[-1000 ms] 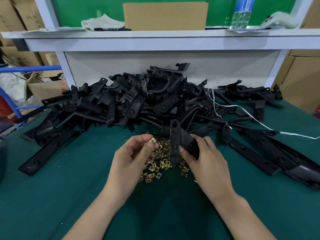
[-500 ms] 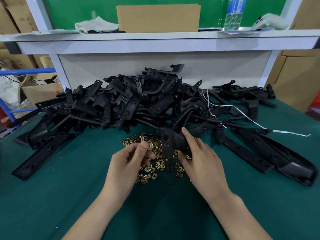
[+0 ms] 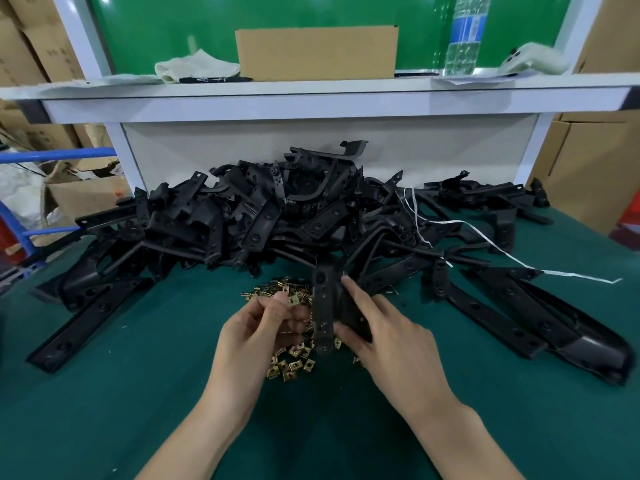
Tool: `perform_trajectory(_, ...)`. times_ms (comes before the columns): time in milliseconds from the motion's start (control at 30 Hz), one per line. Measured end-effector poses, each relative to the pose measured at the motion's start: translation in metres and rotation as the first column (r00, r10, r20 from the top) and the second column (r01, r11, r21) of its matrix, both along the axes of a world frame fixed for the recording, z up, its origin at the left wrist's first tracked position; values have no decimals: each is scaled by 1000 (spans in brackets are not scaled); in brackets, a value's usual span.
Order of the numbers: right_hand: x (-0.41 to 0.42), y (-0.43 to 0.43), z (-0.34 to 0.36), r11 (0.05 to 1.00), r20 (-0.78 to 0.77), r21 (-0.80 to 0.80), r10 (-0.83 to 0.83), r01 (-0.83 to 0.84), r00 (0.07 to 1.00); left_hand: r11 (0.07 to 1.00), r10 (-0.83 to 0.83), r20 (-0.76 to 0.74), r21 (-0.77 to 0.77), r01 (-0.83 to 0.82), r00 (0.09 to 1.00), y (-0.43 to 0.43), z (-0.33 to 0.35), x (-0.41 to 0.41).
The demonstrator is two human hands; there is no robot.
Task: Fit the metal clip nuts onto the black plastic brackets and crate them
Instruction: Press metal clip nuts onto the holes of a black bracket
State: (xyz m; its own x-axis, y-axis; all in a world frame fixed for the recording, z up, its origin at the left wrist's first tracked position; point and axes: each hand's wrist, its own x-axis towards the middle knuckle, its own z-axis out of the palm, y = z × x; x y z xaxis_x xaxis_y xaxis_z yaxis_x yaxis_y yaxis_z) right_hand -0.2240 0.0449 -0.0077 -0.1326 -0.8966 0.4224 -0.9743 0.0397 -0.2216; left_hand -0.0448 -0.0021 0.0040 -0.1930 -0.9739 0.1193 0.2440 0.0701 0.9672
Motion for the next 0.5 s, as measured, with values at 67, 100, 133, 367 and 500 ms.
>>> perform_trajectory(67,0,-1,-1,1000,32,-5,22,-22,999,1000,-3,-26,3,3,1000,0,2,-1)
perform_trajectory(100,0,-2,-1,1000,43,-11,27,-27,999,1000,-2,-36,2,2,999,0,3,-1)
perform_trajectory(133,-1,-2,-1,1000,50,-13,29,-28,998,1000,-1,-41,-1,1,999,-1,3,-2)
perform_trajectory(367,5,-1,1,1000,41,-21,7,-6,999,999,-16,-22,-28,16,1000,2,2,-3)
perform_trajectory(500,5,-3,-1,999,70,14,37,-38,997,999,-30,-43,-16,29,999,2,2,-4)
